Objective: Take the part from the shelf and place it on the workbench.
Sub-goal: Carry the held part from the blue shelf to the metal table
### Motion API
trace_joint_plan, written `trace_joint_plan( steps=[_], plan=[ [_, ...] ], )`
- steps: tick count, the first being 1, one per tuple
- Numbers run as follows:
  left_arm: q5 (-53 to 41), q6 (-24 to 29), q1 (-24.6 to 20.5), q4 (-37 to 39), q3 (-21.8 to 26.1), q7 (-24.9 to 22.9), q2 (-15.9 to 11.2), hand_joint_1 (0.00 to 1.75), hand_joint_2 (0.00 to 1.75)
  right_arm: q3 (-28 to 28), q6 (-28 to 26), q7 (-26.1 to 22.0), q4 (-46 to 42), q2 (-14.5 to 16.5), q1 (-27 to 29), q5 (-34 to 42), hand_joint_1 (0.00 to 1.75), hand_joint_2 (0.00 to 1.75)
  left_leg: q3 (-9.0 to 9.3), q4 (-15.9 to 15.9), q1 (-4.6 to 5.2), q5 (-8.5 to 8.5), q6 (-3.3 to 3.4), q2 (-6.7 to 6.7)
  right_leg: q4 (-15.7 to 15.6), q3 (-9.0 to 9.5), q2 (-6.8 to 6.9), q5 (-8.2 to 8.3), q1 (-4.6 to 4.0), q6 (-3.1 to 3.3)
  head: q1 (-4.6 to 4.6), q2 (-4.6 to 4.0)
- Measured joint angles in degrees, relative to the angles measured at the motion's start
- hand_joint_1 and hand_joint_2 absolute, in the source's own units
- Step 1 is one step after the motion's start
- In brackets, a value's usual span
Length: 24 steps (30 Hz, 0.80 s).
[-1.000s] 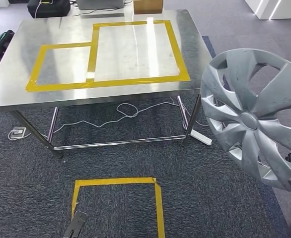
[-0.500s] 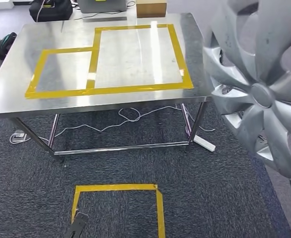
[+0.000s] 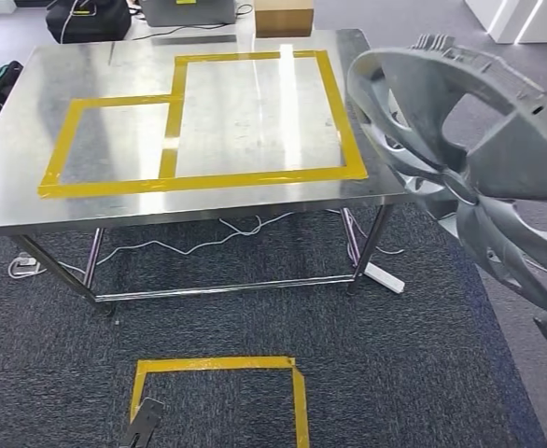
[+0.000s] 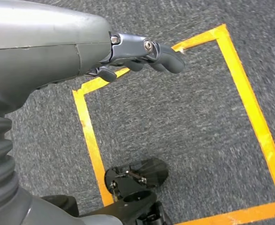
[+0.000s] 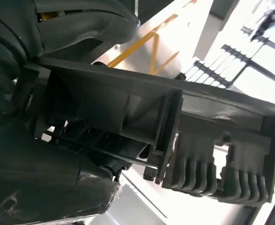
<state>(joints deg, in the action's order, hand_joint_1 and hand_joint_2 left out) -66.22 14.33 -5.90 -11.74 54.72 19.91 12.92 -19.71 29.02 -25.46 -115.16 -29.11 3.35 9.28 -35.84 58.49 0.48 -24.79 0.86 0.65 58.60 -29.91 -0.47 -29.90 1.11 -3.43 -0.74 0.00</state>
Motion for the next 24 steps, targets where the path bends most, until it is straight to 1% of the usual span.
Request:
trace_joint_plan(
  steps=[1,2,3,4,6,7,8,9,11,12,13,14,15,17,18,19,21,22,23,24],
  plan=[
    [0.1,0.1,0.1,0.0,0.0,0.0,0.0,0.0,1.75,-0.2,-0.8,0.5,0.1,-0.5,0.1,-0.6,1.75,1.75,0.28,-0.1,-0.09,-0.15,0.29,0.07,0.0,0.15,0.08,-0.1,0.04,-0.34,0.04,0.0],
    [0.2,0.2,0.1,0.0,0.0,0.1,0.0,0.0,1.75,-0.4,-1.5,0.9,0.1,-0.9,0.3,-1.2,1.75,1.75,0.7,-0.3,-0.2,-0.37,0.66,0.15,0.8,-0.08,0.16,-0.43,0.05,-0.64,0.08,0.0],
    [0.2,0.3,0.2,0.0,0.0,0.1,0.0,0.0,1.75,-0.6,-2.2,1.1,0.2,-1.2,0.4,-1.8,1.75,1.75,1.16,-0.4,-0.31,-0.59,1.03,0.23,2.7,-1.05,0.22,-1.15,0.05,-0.82,0.24,0.0],
    [0.2,0.4,0.2,0.0,0.0,0.1,0.0,0.0,1.75,-0.8,-3.0,1.1,0.3,-1.4,0.6,-2.4,1.75,1.75,1.55,-0.5,-0.34,-0.87,1.31,0.28,5.9,-2.87,0.25,-2.22,0.06,-0.94,0.35,0.0],
    [0.2,0.5,0.4,0.0,0.0,0.1,0.0,0.0,1.75,-1.1,-5.0,0.9,0.4,-1.6,0.9,-3.8,1.75,1.75,2.28,-0.5,-0.27,-1.63,1.63,0.32,13.6,-7.75,0.2,-4.72,0.02,-1.08,0.52,0.0],
    [0.2,0.5,0.6,0.0,0.0,0.1,0.0,0.0,1.75,-1.2,-6.1,0.8,0.4,-1.6,1.2,-4.9,1.75,1.75,2.82,-0.5,-0.24,-2.1,1.65,0.33,16.0,-9.71,0.19,-5.22,0.01,-1.11,0.51,0.0],
    [0.2,0.5,0.7,0.0,0.0,0.1,0.0,0.0,1.75,-1.2,-7.3,0.7,0.4,-1.6,1.5,-6.2,1.75,1.75,3.53,-0.5,-0.23,-2.63,1.65,0.36,16.4,-10.78,0.18,-4.58,0.01,-1.13,0.54,0.0],
    [0.2,0.5,0.8,0.0,0.0,0.1,0.0,0.0,1.75,-1.3,-8.6,0.7,0.4,-1.6,1.9,-7.8,1.75,1.75,4.4,-0.5,-0.24,-3.23,1.59,0.41,14.7,-10.83,0.2,-2.68,0.01,-1.12,0.54,0.0],
    [0.2,0.6,0.8,0.0,0.0,0.1,0.1,0.0,1.75,-1.4,-11.2,0.7,0.4,-1.6,2.8,-11.0,1.75,1.75,6.07,-0.5,-0.27,-4.47,1.29,0.53,7.6,-9.21,0.25,2.98,0.05,-1.07,0.6,0.0],
    [0.2,0.6,0.8,0.0,0.0,0.1,0.1,0.0,1.75,-1.5,-12.3,0.6,0.4,-1.6,3.3,-12.5,1.75,1.75,6.57,-0.5,-0.21,-4.99,1.03,0.58,4.4,-8.53,0.33,4.48,-0.03,-0.86,0.66,0.0],
    [0.2,0.6,0.8,0.0,0.0,0.1,0.1,0.0,1.75,-1.6,-13.2,0.5,0.3,-1.6,3.9,-13.7,1.75,1.75,6.75,-0.5,-0.15,-5.43,0.67,0.59,2.6,-8.11,0.35,5.32,-0.16,-0.45,0.69,0.0],
    [0.2,0.6,0.8,0.0,0.0,0.1,0.0,0.0,1.75,-1.7,-14.2,0.3,0.2,-1.6,4.4,-14.9,1.75,1.75,6.82,-0.4,-0.07,-5.73,0.28,0.57,2.0,-8.03,0.33,5.19,-0.28,0.08,0.74,0.0],
    [0.2,0.6,0.7,0.0,0.0,0.0,0.0,0.0,1.75,-1.9,-15.1,0.2,0.0,-1.6,4.9,-16.0,1.75,1.75,7.06,-0.5,0.0,-5.99,-0.09,0.53,1.8,-7.82,0.33,4.68,-0.36,0.67,0.73,0.0],
    [0.1,0.6,0.6,0.0,0.0,0.0,0.0,0.0,1.75,-2.3,-16.7,0.0,-0.6,-1.6,6.0,-18.0,1.75,1.75,7.46,-0.2,0.06,-6.49,-0.79,0.34,1.6,-6.9,0.23,4.62,-0.13,1.46,0.58,0.01],
    [0.0,0.6,0.4,0.0,0.0,0.0,0.0,0.0,1.75,-2.4,-17.4,0.0,-0.9,-1.7,6.6,-18.7,1.75,1.75,6.9,1.2,0.03,-6.92,-1.12,0.24,1.4,-6.3,0.24,4.44,-0.01,1.73,0.42,0.01],
    [0.0,0.6,0.3,0.0,0.0,0.0,0.0,0.0,1.75,-2.5,-18.0,0.0,-1.1,-1.7,7.1,-19.3,1.75,1.75,5.43,3.9,-0.03,-7.72,-1.46,0.12,1.2,-5.78,0.24,4.2,0.08,1.96,0.3,0.01],
    [0.0,0.6,0.2,0.0,0.0,0.0,0.0,0.0,1.75,-2.5,-18.9,0.0,-1.3,-1.7,7.9,-20.0,1.75,1.75,0.74,11.3,-0.18,-10.46,-1.92,0.0,1.0,-4.89,0.22,3.47,0.1,2.27,0.12,0.0],
    [0.0,0.6,0.3,0.0,0.0,-0.1,0.0,0.0,1.75,-2.5,-19.2,-0.1,-1.3,-1.7,8.3,-20.2,1.75,1.75,-1.43,14.0,-0.22,-11.51,-1.98,-0.01,1.0,-4.4,0.17,3.03,0.1,2.32,0.13,0.0],
    [0.0,0.6,0.4,0.0,0.0,-0.1,0.0,0.0,1.75,-2.5,-19.5,-0.1,-1.4,-1.7,8.7,-20.4,1.75,1.75,-2.87,15.1,-0.21,-11.48,-1.93,-0.01,1.0,-3.84,0.11,2.56,0.09,2.31,0.12,0.0],
    [0.0,0.6,0.5,0.0,0.0,-0.1,0.0,0.0,1.75,-2.5,-19.9,-0.2,-1.5,-1.7,8.9,-20.8,1.75,1.75,-3.41,14.1,-0.17,-10.03,-1.75,-0.01,0.9,-3.2,0.05,2.07,0.08,2.28,0.12,0.0]
  ],
)
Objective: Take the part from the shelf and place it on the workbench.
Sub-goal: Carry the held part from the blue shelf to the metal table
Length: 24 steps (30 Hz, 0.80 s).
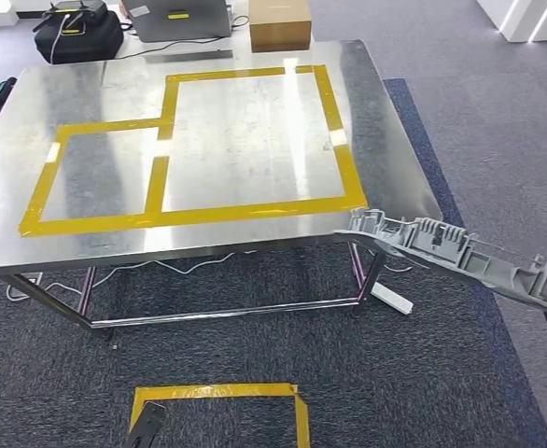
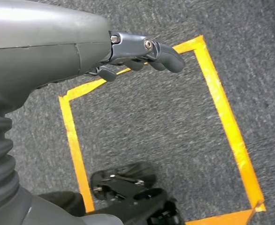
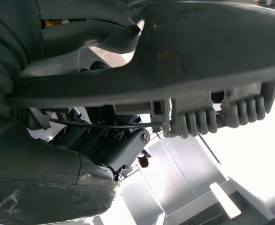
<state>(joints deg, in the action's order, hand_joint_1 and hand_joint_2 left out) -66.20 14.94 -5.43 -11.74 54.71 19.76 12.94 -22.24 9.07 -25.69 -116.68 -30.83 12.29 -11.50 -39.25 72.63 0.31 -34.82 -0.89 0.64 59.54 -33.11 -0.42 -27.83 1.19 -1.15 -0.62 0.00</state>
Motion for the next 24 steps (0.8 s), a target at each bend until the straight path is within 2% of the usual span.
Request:
trace_joint_plan(
  steps=[2,3,4,5,7,9,10,12,13,14,15,16,18,19,20,23,24],
  plan=[
    [0.0,0.0,0.1,0.0,0.0,0.0,-0.1,0.0,1.75,0.0,-1.9,-0.6,-0.3,0.2,0.2,-1.0,1.75,1.75,0.86,-6.3,0.25,6.16,0.76,-0.06,-0.1,1.35,-0.07,-0.99,-0.02,-0.16,0.01,0.0],
    [0.0,0.1,0.1,0.0,0.0,0.0,-0.1,0.0,1.75,0.0,-3.7,-1.4,-0.4,0.5,0.0,-1.7,1.75,1.75,1.59,-9.7,0.43,8.51,1.19,-0.13,-0.2,1.93,-0.11,-1.43,-0.07,-0.38,0.03,0.0],
    [0.0,0.1,0.1,0.0,0.0,0.0,-0.2,0.0,1.75,0.1,-6.3,-2.5,-0.6,1.3,-0.3,-2.5,1.75,1.75,2.23,-12.2,0.59,9.99,1.56,-0.19,-0.4,2.32,-0.19,-1.81,-0.11,-0.67,0.02,0.01],
    [-0.1,0.0,0.0,0.0,0.0,0.0,-0.2,0.0,1.75,0.2,-9.1,-3.8,-0.9,2.3,-0.7,-3.3,1.75,1.75,2.62,-13.7,0.74,10.48,1.87,-0.23,-0.5,2.65,-0.25,-1.97,-0.11,-1.06,0.02,0.01],
    [-0.3,0.0,-0.1,0.0,-0.1,0.0,-0.2,0.0,1.75,0.7,-14.7,-7.2,-1.7,4.9,-1.7,-4.3,1.75,1.75,3.49,-14.9,0.78,10.07,2.33,-0.2,-1.2,3.48,-0.27,-2.06,-0.12,-1.9,-0.1,0.01],
    [-0.6,-0.2,-0.2,0.0,-0.3,0.0,-0.2,0.0,1.75,1.5,-18.8,-10.3,-2.9,7.2,-3.2,-4.6,1.75,1.75,4.9,-15.8,0.51,9.92,2.9,-0.1,-0.2,3.49,-0.11,-2.98,-0.12,-2.35,-0.03,0.0],
    [-0.7,-0.3,-0.4,0.0,-0.4,0.0,-0.2,0.0,1.75,1.9,-20.3,-11.5,-3.5,8.2,-4.0,-4.6,1.75,1.75,5.64,-16.1,0.34,9.76,3.13,-0.03,2.1,2.4,-0.05,-4.09,-0.13,-2.45,0.14,0.0],
    [-0.9,-0.5,-0.6,0.0,-0.6,0.0,-0.1,0.0,1.75,2.8,-22.4,-13.2,-4.4,10.1,-5.3,-4.9,1.75,1.75,6.61,-16.3,0.23,9.12,3.45,0.03,9.5,-1.96,-0.01,-6.77,-0.1,-2.65,0.38,0.0],
    [-1.0,-0.6,-0.6,0.0,-0.7,-0.1,-0.1,0.0,1.75,3.1,-23.1,-13.6,-4.8,10.8,-5.7,-5.1,1.75,1.75,7.06,-16.3,0.22,8.71,3.47,0.07,12.8,-4.28,0.0,-7.62,-0.07,-2.84,0.46,0.0],
    [-1.0,-0.7,-0.5,0.0,-0.8,-0.1,0.0,0.0,1.75,3.5,-23.8,-13.8,-5.1,11.4,-5.9,-5.3,1.75,1.75,7.63,-16.3,0.21,8.24,3.44,0.15,14.5,-5.93,0.01,-7.5,-0.04,-3.0,0.46,0.0],
    [-1.1,-0.7,-0.5,0.0,-0.9,-0.2,0.0,0.0,1.75,3.9,-24.9,-13.9,-5.6,11.9,-6.1,-5.5,1.75,1.75,8.33,-16.3,0.18,7.72,3.36,0.25,14.0,-6.63,0.03,-6.15,-0.02,-3.1,0.49,0.0],
    [-1.2,-0.7,-0.5,0.0,-1.0,-0.3,0.0,0.0,1.75,4.5,-26.5,-14.0,-6.1,12.2,-6.3,-5.8,1.75,1.75,9.15,-16.3,0.13,7.16,3.23,0.37,11.4,-6.3,0.05,-3.58,0.0,-3.17,0.51,0.0],
    [-1.4,-0.7,-0.5,0.0,-1.3,-0.6,0.0,0.0,1.75,5.8,-29.9,-14.2,-7.3,12.5,-6.5,-6.4,1.75,1.75,10.55,-16.3,0.05,6.07,2.82,0.55,4.3,-4.4,0.07,2.02,0.05,-3.22,0.57,0.0],
    [-1.4,-0.7,-0.5,0.0,-1.4,-0.7,-0.1,0.0,1.75,6.3,-31.0,-14.3,-7.6,12.6,-6.6,-6.5,1.75,1.75,10.94,-16.3,0.03,5.73,2.64,0.6,2.0,-3.66,0.06,3.62,0.05,-3.24,0.58,0.0],
    [-1.4,-0.7,-0.5,0.0,-1.4,-0.8,-0.1,0.0,1.75,6.5,-31.5,-14.3,-7.7,12.7,-6.7,-6.5,1.75,1.75,11.07,-16.3,0.04,5.54,2.52,0.62,1.0,-3.32,0.05,4.23,0.04,-3.24,0.62,0.0],
    [-1.4,-0.7,-0.5,0.0,-1.4,-0.8,-0.1,0.0,1.75,6.6,-31.6,-14.4,-7.7,12.8,-6.7,-6.5,1.75,1.75,11.19,-16.3,0.06,5.49,2.46,0.64,1.1,-3.33,0.01,3.95,-0.01,-3.24,0.62,0.0],
    [-1.4,-0.7,-0.6,0.0,-1.4,-0.8,-0.1,0.0,1.75,6.8,-31.9,-14.4,-7.8,12.8,-6.9,-6.5,1.75,1.75,11.17,-16.3,0.11,5.38,2.32,0.65,0.7,-3.29,0.05,3.42,-0.13,-2.97,0.67,0.0]
  ],
)
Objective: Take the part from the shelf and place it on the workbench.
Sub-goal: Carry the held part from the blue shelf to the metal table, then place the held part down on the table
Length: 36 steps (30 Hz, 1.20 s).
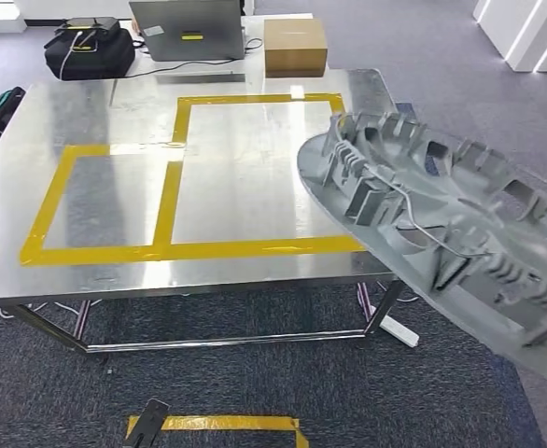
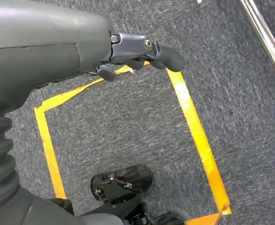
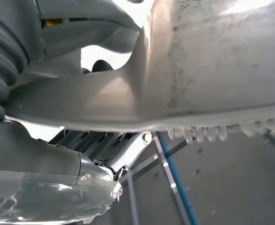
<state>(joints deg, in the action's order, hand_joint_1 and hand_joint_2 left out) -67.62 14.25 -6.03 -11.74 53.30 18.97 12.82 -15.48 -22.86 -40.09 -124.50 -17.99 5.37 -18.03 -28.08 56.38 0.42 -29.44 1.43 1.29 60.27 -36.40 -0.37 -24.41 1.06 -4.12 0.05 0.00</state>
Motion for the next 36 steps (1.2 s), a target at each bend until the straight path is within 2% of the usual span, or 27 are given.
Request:
trace_joint_plan(
  steps=[1,2,4,5,6,7,8,9,11,13,15,16,18,19,21,22,23,24,26,27,28,30,32,33,34,36],
  plan=[
    [0.0,0.0,0.0,0.0,0.0,0.0,0.0,0.0,1.75,0.3,-0.4,0.0,-0.3,0.2,-0.2,0.0,1.75,1.75,0.03,0.1,0.06,-0.17,-0.24,-0.03,-0.3,0.04,0.0,-0.36,-0.12,0.51,0.01,0.0],
    [0.0,0.0,-0.2,0.0,-0.1,-0.1,-0.1,0.0,1.75,0.8,-0.8,0.0,-0.8,0.4,-0.6,0.0,1.75,1.75,-0.44,1.2,0.1,-0.47,-0.78,-0.15,-0.9,0.52,-0.01,-0.75,-0.14,1.31,-0.05,0.0],
    [-0.1,0.0,-0.4,0.0,-0.3,-0.2,-0.2,0.0,1.75,1.7,-1.3,0.1,-1.8,0.8,-1.1,-0.2,1.75,1.75,-3.67,6.6,-0.02,-2.19,-1.91,-0.42,-1.6,1.61,-0.03,-1.1,-0.03,2.8,-0.24,0.0],
    [-0.1,0.0,-0.6,0.0,-0.3,-0.2,-0.3,0.0,1.75,2.0,-1.3,0.1,-2.1,0.9,-1.2,-0.2,1.75,1.75,-6.33,10.7,-0.14,-3.52,-2.36,-0.51,-1.8,2.17,-0.02,-1.37,0.08,3.19,-0.31,0.0],
    [-0.1,0.0,-0.6,0.0,-0.3,-0.2,-0.3,0.0,1.75,2.2,-1.3,0.1,-2.2,1.0,-1.3,-0.2,1.75,1.75,-8.94,14.1,-0.25,-4.7,-2.53,-0.53,-1.8,2.38,-0.02,-1.65,0.09,3.29,-0.31,0.0],
    [-0.1,0.0,-0.5,0.0,-0.3,-0.2,-0.3,0.0,1.75,2.3,-1.4,0.1,-2.2,1.1,-1.3,-0.1,1.75,1.75,-10.92,16.2,-0.32,-5.08,-2.6,-0.54,-1.8,2.68,-0.05,-1.97,0.09,3.29,-0.31,0.0],
    [-0.1,0.0,-0.4,0.0,-0.3,-0.2,-0.3,0.0,1.75,2.5,-1.4,0.1,-2.2,1.2,-1.3,0.0,1.75,1.75,-11.96,16.4,-0.36,-4.22,-2.59,-0.55,-1.8,3.14,-0.08,-2.34,0.09,3.24,-0.3,0.0],
    [0.0,0.0,-0.3,0.0,-0.3,-0.2,-0.3,0.0,1.75,2.6,-1.5,0.1,-2.2,1.2,-1.3,0.2,1.75,1.75,-11.99,14.8,-0.38,-2.09,-2.52,-0.56,-1.8,3.74,-0.11,-2.76,0.1,3.15,-0.31,0.0],
    [0.3,0.1,-0.2,0.0,-0.3,-0.1,-0.4,0.0,1.75,2.7,-1.6,0.4,-2.0,1.3,-1.3,0.8,1.75,1.75,-10.16,8.1,-0.36,3.58,-2.23,-0.65,-1.9,4.93,-0.13,-3.69,0.08,2.77,-0.29,0.0],
    [0.7,0.1,-0.2,0.0,-0.3,0.2,-0.4,0.0,1.75,2.4,-1.3,1.2,-1.2,1.3,-1.4,1.0,1.75,1.75,-8.6,2.8,-0.26,5.29,-1.75,-0.83,-1.9,5.43,-0.22,-4.43,-0.11,2.15,-0.37,0.0],
    [1.2,0.1,0.0,0.0,-0.3,0.6,-0.4,0.0,1.75,1.8,-0.7,2.3,0.1,1.3,-1.7,0.4,1.75,1.75,-8.12,1.5,-0.26,4.5,-1.06,-0.86,-1.8,5.73,-0.28,-4.65,-0.3,1.39,-0.43,0.0],
    [1.4,0.1,0.1,0.0,-0.3,0.8,-0.4,0.0,1.75,1.3,-0.3,3.0,0.8,1.2,-1.8,-0.1,1.75,1.75,-7.77,1.5,-0.32,4.79,-0.67,-0.79,-1.7,5.88,-0.2,-4.84,-0.29,1.01,-0.36,0.0],
    [1.7,0.1,0.2,0.0,-0.2,1.1,-0.4,0.0,1.75,0.5,0.6,4.7,2.7,0.9,-2.3,-1.0,1.75,1.75,-6.85,1.4,-0.42,4.5,0.07,-0.65,0.8,5.04,-0.01,-6.09,-0.24,0.51,-0.17,0.0],
    [1.9,0.1,0.1,0.0,-0.2,1.2,-0.4,0.0,1.75,0.2,1.2,5.5,3.7,0.7,-2.5,-1.2,1.75,1.75,-6.47,1.4,-0.4,4.29,0.36,-0.59,3.7,3.46,0.07,-7.38,-0.24,0.35,-0.09,0.0],
    [2.1,0.1,0.2,0.0,-0.2,1.3,-0.4,0.0,1.75,-0.3,2.3,6.9,5.7,0.2,-2.8,-1.5,1.75,1.75,-5.93,1.4,-0.2,3.7,0.76,-0.51,11.2,-1.13,0.09,-10.18,-0.34,0.22,0.04,0.0],
    [2.1,0.1,0.3,0.0,-0.2,1.3,-0.4,0.0,1.75,-0.6,2.8,7.4,6.5,0.0,-2.8,-1.7,1.75,1.75,-5.59,1.4,-0.05,3.38,0.88,-0.49,13.8,-3.09,0.09,-10.71,-0.38,0.28,0.06,0.0],
    [2.2,0.1,0.4,0.0,-0.2,1.3,-0.4,0.0,1.75,-0.8,3.2,7.7,7.4,-0.2,-2.8,-2.0,1.75,1.75,-5.12,1.4,0.09,3.01,0.96,-0.46,14.4,-4.14,0.09,-10.07,-0.43,0.42,0.06,0.0],
    [2.2,0.1,0.5,0.0,-0.1,1.3,-0.4,0.0,1.75,-0.9,3.5,7.9,8.1,-0.4,-2.7,-2.3,1.75,1.75,-4.53,1.4,0.23,2.61,1.0,-0.42,12.9,-4.12,0.08,-8.25,-0.49,0.63,0.05,0.0],
    [2.2,0.1,0.5,0.0,-0.1,1.3,-0.4,0.0,1.75,-1.2,3.9,8.2,9.4,-1.0,-2.7,-2.7,1.75,1.75,-3.25,1.4,0.43,1.72,0.95,-0.34,5.9,-1.8,0.08,-3.1,-0.7,1.22,0.04,0.0],
    [2.2,0.1,0.5,0.0,-0.1,1.3,-0.4,0.0,1.75,-1.3,4.0,8.2,9.8,-1.2,-2.8,-2.8,1.75,1.75,-2.83,1.4,0.51,1.36,0.84,-0.3,2.6,-0.7,0.13,-1.93,-0.87,1.48,0.01,0.0],
    [2.2,0.1,0.5,0.0,-0.1,1.3,-0.4,0.0,1.75,-1.3,4.0,8.2,10.2,-1.4,-2.8,-3.0,1.75,1.75,-2.62,1.4,0.56,1.04,0.61,-0.3,0.4,0.16,0.17,-1.33,-1.04,1.75,-0.02,0.01],
    [2.2,0.1,0.5,0.0,-0.1,1.3,-0.4,0.0,1.75,-1.5,4.3,8.6,10.8,-1.6,-2.8,-3.3,1.75,1.75,-2.35,1.5,0.65,0.82,0.01,-0.35,-1.0,0.75,0.15,-1.81,-1.23,2.31,-0.11,0.02],
    [2.2,0.1,0.5,0.0,-0.1,1.2,-0.6,0.0,1.75,-1.6,5.2,10.0,11.2,-1.9,-2.7,-4.3,1.75,1.75,-2.13,2.0,0.75,0.48,-0.68,-0.45,-1.3,1.63,0.07,-1.45,-0.89,2.82,-0.23,0.02],
    [2.2,0.1,0.4,0.0,-0.1,1.2,-0.7,0.0,1.75,-1.6,5.8,10.9,11.6,-2.1,-2.5,-4.9,1.75,1.75,-2.67,3.2,0.73,0.06,-1.04,-0.49,-1.5,2.17,0.08,-1.5,-0.65,3.04,-0.46,0.01],
    [2.2,0.0,0.3,0.0,-0.1,1.2,-0.9,0.0,1.75,-1.6,6.2,11.4,12.1,-2.2,-2.4,-5.5,1.75,1.75,-4.01,5.5,0.64,-0.79,-1.41,-0.53,-1.7,2.59,0.11,-1.64,-0.47,3.2,-0.64,0.01],
    [2.2,-0.2,0.2,0.0,-0.1,1.0,-1.1,0.0,1.75,-1.6,6.5,11.6,13.5,-2.3,-1.7,-6.5,1.75,1.75,-8.64,12.4,0.24,-3.19,-2.01,-0.58,-1.7,3.04,0.16,-2.15,-0.37,3.42,-0.96,0.0]
  ],
)
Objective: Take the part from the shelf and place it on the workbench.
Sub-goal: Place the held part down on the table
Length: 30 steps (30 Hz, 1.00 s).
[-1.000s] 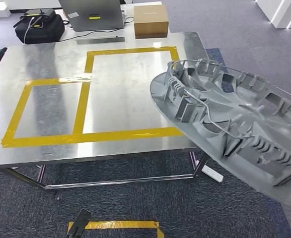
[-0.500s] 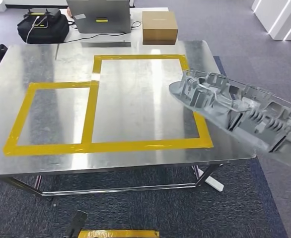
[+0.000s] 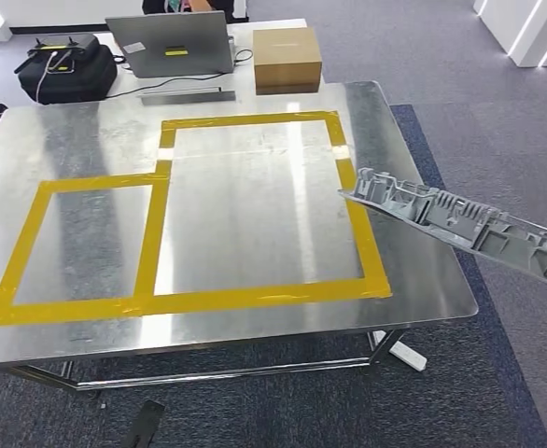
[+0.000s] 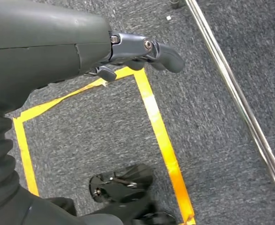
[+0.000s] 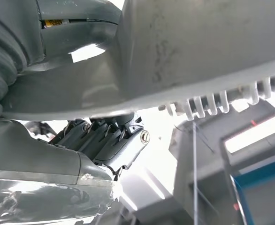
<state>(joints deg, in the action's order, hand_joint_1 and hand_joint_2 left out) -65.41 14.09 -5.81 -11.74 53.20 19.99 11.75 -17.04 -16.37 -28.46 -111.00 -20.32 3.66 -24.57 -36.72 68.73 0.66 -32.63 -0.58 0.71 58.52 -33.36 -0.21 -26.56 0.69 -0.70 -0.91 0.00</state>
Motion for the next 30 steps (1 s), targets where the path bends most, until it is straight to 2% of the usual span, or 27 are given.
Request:
trace_joint_plan(
  steps=[1,2,3,5,7,9,11,13,15,18,19,22,23,30],
  plan=[
    [0.0,0.0,0.0,0.0,0.0,-0.1,-0.1,0.0,1.75,0.0,0.0,0.0,0.7,0.0,0.4,-0.5,1.75,1.75,-2.28,2.8,-0.2,-0.79,-0.19,-0.01,0.0,0.21,0.0,-0.3,0.02,0.01,0.05,0.0],
    [0.0,0.0,0.1,0.0,0.0,-0.1,-0.3,0.0,1.75,0.1,0.1,0.0,1.4,0.0,0.9,-0.9,1.75,1.75,-3.79,4.0,-0.33,-0.6,-0.31,-0.02,0.0,0.53,-0.01,-0.63,0.04,-0.04,0.03,0.0],
    [0.0,0.0,0.2,0.0,0.0,-0.1,-0.4,0.0,1.75,0.2,0.1,0.0,2.0,0.0,1.4,-1.3,1.75,1.75,-4.22,3.2,-0.42,0.85,-0.35,-0.03,0.0,0.99,-0.03,-1.01,0.08,-0.14,0.04,0.0],
    [0.0,0.0,0.2,0.0,0.0,-0.2,-0.6,0.0,1.75,0.5,0.7,0.3,2.9,0.0,2.2,-1.9,1.75,1.75,-2.39,-3.2,-0.5,6.26,-0.32,-0.08,0.0,2.14,-0.06,-1.91,0.24,-0.52,0.03,0.0],
    [0.1,-0.1,0.1,0.0,0.0,-0.5,-0.7,0.0,1.75,0.7,2.2,1.5,3.5,-0.3,2.8,-2.5,1.75,1.75,-0.3,-8.9,-0.37,8.41,-0.06,-0.15,0.0,2.99,-0.13,-2.68,0.26,-1.14,-0.06,0.0],
    [0.1,-0.2,0.0,0.0,0.0,-1.0,-0.7,0.0,1.75,0.9,4.8,3.6,4.0,-1.3,3.7,-3.3,1.75,1.75,0.37,-10.3,-0.28,8.07,0.42,-0.14,-0.1,3.25,-0.13,-3.31,0.12,-1.69,-0.04,0.0],
    [0.1,-0.4,0.1,0.0,0.0,-1.5,-0.7,0.0,1.75,1.0,8.3,5.8,4.6,-2.8,4.9,-4.1,1.75,1.75,0.71,-10.5,-0.39,8.8,0.55,-0.04,-0.5,3.52,-0.01,-3.58,-0.05,-1.0,0.14,0.0],
    [0.0,-0.7,0.2,0.0,0.0,-1.8,-0.7,0.0,1.75,1.2,12.4,7.5,5.4,-4.6,5.6,-4.6,1.75,1.75,0.86,-10.6,-0.45,8.67,0.6,0.05,-1.0,4.09,0.05,-3.51,-0.16,-0.03,0.21,0.0],
    [0.0,-0.9,0.3,0.0,0.0,-1.9,-0.7,0.0,1.75,1.7,15.4,8.6,6.5,-6.5,6.0,-4.9,1.75,1.75,0.88,-10.6,-0.43,8.47,0.88,0.1,-1.5,4.65,0.09,-3.45,-0.18,-0.04,0.21,0.0],
    [0.0,-1.0,0.4,0.0,0.0,-2.0,-0.7,0.0,1.75,2.4,16.9,9.1,8.0,-8.6,6.2,-5.3,1.75,1.75,0.93,-10.6,-0.35,8.31,1.2,0.12,-2.1,5.03,0.15,-3.29,-0.18,-0.4,0.19,0.0],
    [0.0,-1.0,0.4,0.0,0.0,-2.0,-0.7,0.0,1.75,2.6,17.0,9.1,8.3,-9.0,6.2,-5.3,1.75,1.75,0.98,-10.6,-0.34,8.26,1.31,0.12,-2.3,5.02,0.15,-3.31,-0.16,-0.79,0.19,0.0],
    [0.0,-1.0,0.4,0.0,0.0,-2.0,-0.7,0.0,1.75,3.1,17.2,9.2,9.1,-9.8,6.2,-5.3,1.75,1.75,1.25,-10.6,-0.31,8.04,1.67,0.1,-2.7,5.04,0.15,-3.45,-0.06,-2.59,0.18,0.0],
    [0.0,-1.0,0.4,0.0,0.0,-2.0,-0.7,0.0,1.75,3.2,17.3,9.3,9.3,-9.9,6.2,-5.3,1.75,1.75,1.34,-10.6,-0.3,8.0,1.74,0.1,-2.7,5.1,0.15,-3.47,-0.04,-2.87,0.17,0.0],
    [0.2,-1.1,0.4,0.0,0.0,-2.0,-0.7,0.0,1.75,3.8,18.8,9.9,10.2,-10.7,5.8,-6.0,1.75,1.75,1.64,-10.6,-0.38,8.06,1.72,0.08,-2.6,5.5,0.11,-3.44,-0.15,-2.92,0.16,0.0]
  ],
)
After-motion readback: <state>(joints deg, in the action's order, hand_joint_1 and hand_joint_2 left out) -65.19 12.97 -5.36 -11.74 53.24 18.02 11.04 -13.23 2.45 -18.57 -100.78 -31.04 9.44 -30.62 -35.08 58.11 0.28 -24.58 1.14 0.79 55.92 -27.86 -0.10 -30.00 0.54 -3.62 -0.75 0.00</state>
